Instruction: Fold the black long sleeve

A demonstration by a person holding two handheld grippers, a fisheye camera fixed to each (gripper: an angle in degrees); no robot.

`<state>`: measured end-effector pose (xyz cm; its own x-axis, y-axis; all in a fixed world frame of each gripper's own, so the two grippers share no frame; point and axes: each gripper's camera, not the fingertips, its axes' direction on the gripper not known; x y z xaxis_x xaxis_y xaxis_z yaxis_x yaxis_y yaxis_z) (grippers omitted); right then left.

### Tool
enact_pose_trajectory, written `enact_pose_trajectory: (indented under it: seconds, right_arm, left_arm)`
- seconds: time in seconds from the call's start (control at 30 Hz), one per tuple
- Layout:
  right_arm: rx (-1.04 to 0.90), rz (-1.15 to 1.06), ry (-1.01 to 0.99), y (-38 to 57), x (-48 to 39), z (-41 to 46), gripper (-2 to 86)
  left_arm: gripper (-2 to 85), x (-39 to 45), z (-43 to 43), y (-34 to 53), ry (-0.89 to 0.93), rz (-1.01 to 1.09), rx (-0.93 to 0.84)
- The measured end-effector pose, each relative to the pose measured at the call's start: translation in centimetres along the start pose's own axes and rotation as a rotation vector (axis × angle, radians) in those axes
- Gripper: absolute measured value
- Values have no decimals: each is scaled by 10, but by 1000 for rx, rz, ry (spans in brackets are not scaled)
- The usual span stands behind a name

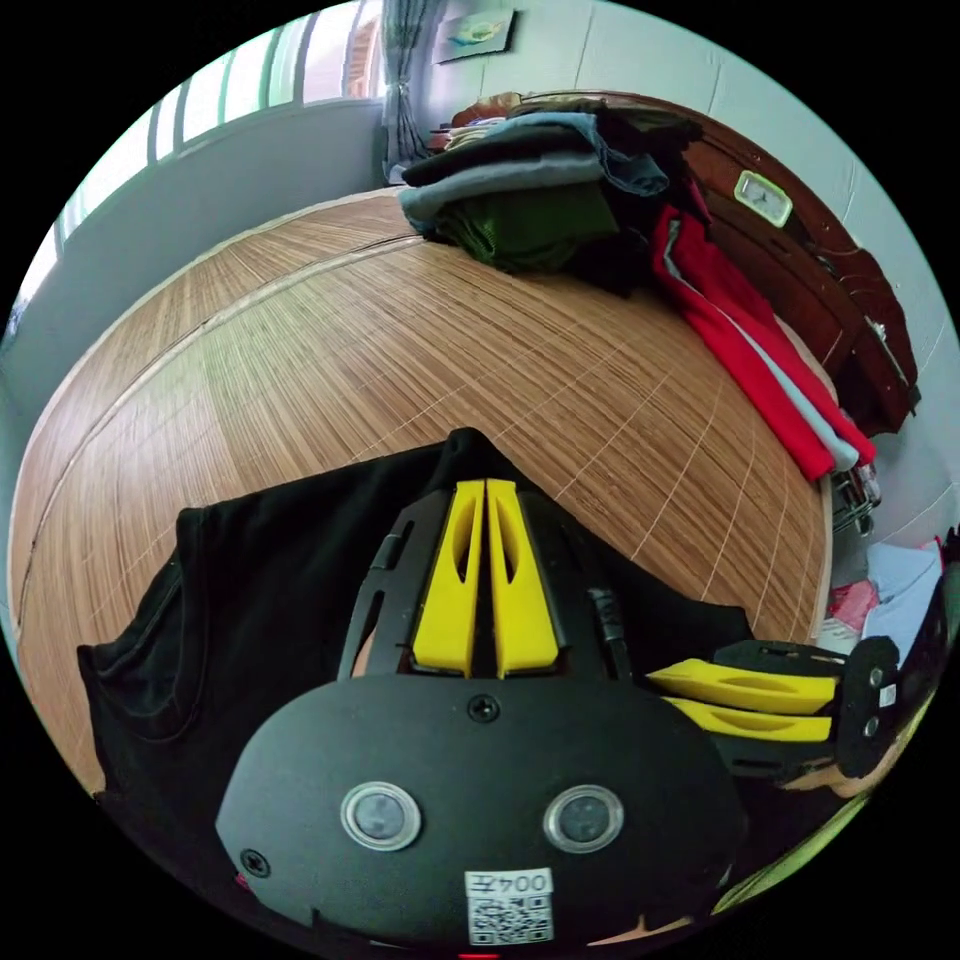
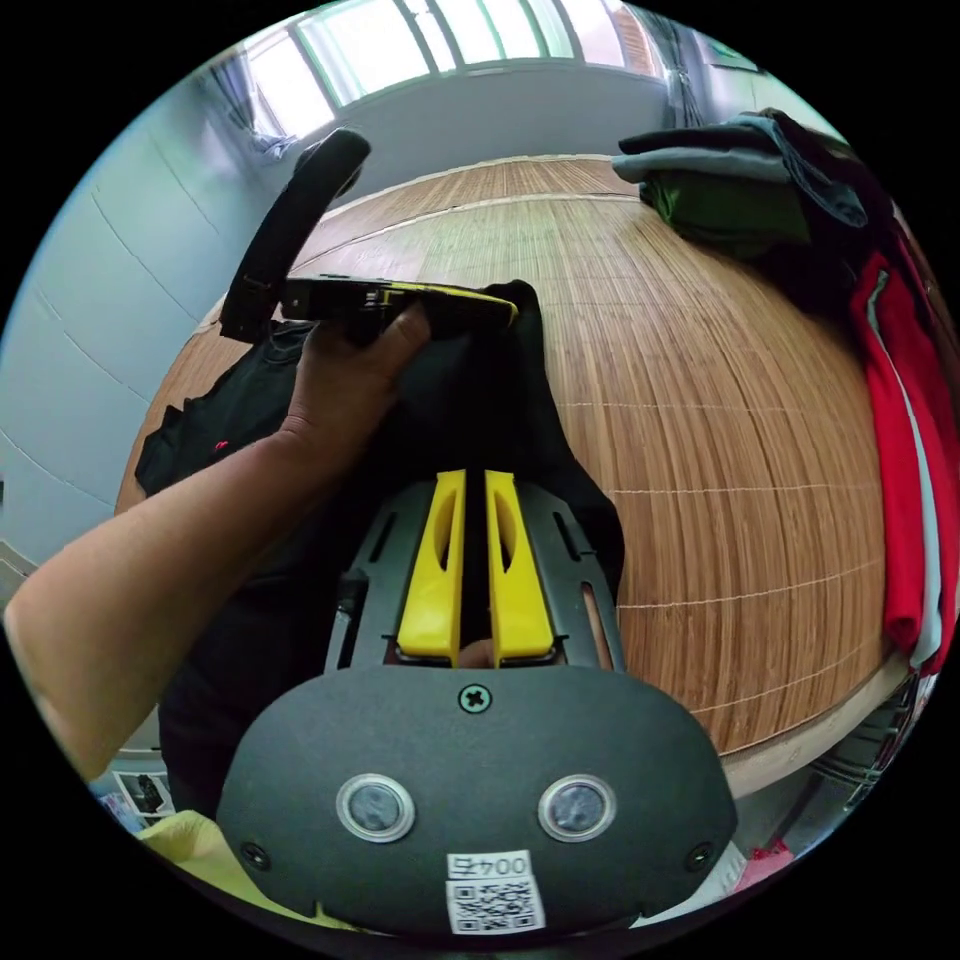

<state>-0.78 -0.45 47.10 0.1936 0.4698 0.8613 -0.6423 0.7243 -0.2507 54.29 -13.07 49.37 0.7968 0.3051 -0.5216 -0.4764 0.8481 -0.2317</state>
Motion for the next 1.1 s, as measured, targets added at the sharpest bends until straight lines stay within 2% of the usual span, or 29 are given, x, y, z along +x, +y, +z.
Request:
enact_pose_trajectory:
  seconds: [0.2,0.33,0.4,0.47,0.7,0.8,0.87,1.0,1.1]
  right_arm:
    - [2,1,-29,-8,9,-18,37]
    - [7,-17,-26,-10,6,-32,37]
    - [6,-18,-29,-12,6,-38,38]
    - [5,-17,-23,-13,4,-45,38]
    - [4,-26,-20,-15,-4,-66,40]
    - [15,-62,-92,-14,-3,-82,46]
    - [99,-140,-188,-7,-2,-108,63]
    - [253,-212,-48,9,6,-149,87]
    - [200,-210,-82,17,32,-164,87]
  left_arm:
    - [4,-18,-19,21,83,-17,69]
    - [4,-48,-30,41,141,-135,146]
    - [3,-62,-25,44,157,-197,113]
    - [4,-72,-7,39,166,-235,-2]
    - [3,-92,-14,53,246,-273,11]
    - [3,-82,-53,70,233,-230,100]
    - [3,-67,-76,96,184,-190,115]
    - [2,-55,-72,141,21,-180,57]
    - [1,-65,-60,151,72,-189,16]
